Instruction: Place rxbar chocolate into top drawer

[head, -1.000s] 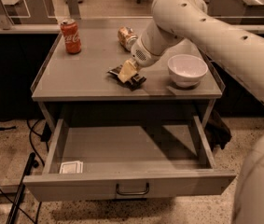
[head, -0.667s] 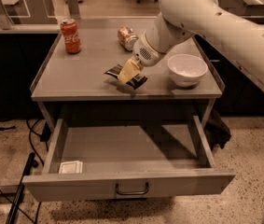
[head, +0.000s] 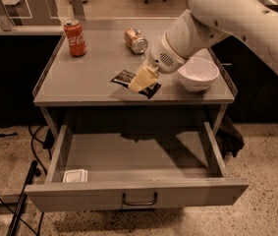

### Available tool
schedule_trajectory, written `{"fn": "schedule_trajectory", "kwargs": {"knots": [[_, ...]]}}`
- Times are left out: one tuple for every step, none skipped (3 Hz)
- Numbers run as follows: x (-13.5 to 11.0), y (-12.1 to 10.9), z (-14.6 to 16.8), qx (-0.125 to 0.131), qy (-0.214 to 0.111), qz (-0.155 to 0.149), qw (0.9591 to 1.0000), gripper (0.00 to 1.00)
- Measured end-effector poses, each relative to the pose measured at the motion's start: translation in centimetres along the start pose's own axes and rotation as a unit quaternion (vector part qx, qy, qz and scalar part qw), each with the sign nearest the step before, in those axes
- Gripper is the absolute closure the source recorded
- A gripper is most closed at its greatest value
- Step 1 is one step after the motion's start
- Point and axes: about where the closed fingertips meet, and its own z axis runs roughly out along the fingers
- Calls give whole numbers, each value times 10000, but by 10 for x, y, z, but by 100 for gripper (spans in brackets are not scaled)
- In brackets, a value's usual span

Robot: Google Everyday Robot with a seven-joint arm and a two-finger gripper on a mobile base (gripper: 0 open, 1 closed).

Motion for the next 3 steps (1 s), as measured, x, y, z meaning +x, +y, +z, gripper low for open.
{"fn": "schedule_trajectory", "kwargs": {"knots": [[-4, 13, -2, -243, 61, -344, 9991, 100], [3, 40, -11, -544, 147, -557, 9969, 100], [25, 64, -10, -712, 221, -659, 9950, 100]]}}
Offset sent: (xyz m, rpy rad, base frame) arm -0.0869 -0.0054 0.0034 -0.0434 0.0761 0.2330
